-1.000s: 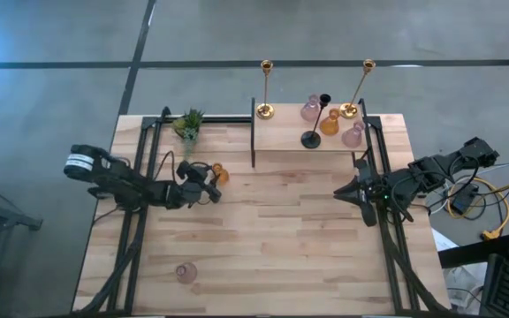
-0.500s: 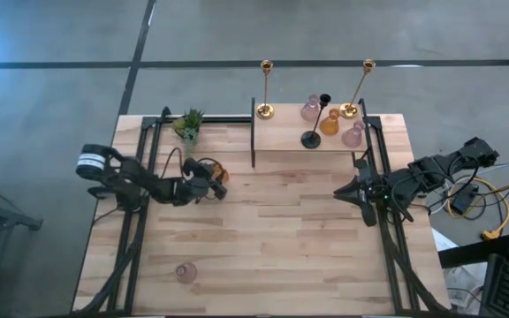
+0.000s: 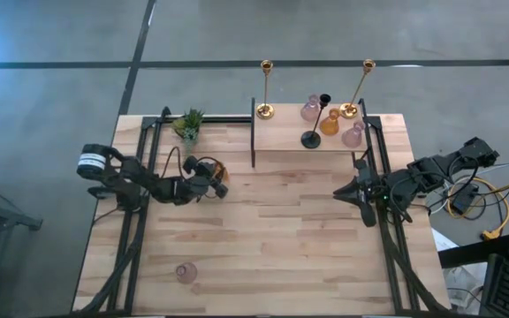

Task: Pick & Place candle stick holders
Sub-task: Put the orange candle holder on the shelf

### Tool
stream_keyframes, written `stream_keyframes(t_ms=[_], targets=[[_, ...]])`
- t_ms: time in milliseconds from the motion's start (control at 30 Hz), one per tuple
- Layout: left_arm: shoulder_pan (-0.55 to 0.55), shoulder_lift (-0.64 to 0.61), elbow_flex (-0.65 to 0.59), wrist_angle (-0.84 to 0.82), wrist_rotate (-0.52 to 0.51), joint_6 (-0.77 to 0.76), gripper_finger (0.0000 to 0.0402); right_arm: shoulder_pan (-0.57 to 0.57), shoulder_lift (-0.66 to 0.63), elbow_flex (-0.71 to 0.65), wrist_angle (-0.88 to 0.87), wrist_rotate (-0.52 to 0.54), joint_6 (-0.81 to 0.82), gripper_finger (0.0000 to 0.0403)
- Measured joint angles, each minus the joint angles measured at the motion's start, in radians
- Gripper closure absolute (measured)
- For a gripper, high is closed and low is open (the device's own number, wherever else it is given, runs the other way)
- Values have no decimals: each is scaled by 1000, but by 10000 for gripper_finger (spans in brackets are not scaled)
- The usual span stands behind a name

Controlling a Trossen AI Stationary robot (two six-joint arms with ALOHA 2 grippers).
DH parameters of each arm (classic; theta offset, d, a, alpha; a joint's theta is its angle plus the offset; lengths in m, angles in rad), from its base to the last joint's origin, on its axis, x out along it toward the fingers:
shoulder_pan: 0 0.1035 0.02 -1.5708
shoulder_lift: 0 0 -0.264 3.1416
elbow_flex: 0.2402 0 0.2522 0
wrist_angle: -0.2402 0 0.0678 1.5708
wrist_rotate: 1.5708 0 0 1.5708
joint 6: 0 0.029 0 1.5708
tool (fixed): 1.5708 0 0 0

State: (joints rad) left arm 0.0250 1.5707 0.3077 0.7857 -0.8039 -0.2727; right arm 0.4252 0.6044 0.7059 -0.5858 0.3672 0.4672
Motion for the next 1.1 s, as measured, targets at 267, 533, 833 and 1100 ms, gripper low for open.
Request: stream_keyframes(t_ms=[267,533,833,1100], targets=[[0,-76,-1,3,108,38,277,0,0,0,0,-2,4,355],[0,-404,81,-296,216,63,277,0,0,0,-1,-3,42,355],[0,-531,484,-759,323,155,277,0,0,0,-1,-2,27,355],[35,-346,687,-744,429,283,277,0,0,0,-1,-1,14,355]])
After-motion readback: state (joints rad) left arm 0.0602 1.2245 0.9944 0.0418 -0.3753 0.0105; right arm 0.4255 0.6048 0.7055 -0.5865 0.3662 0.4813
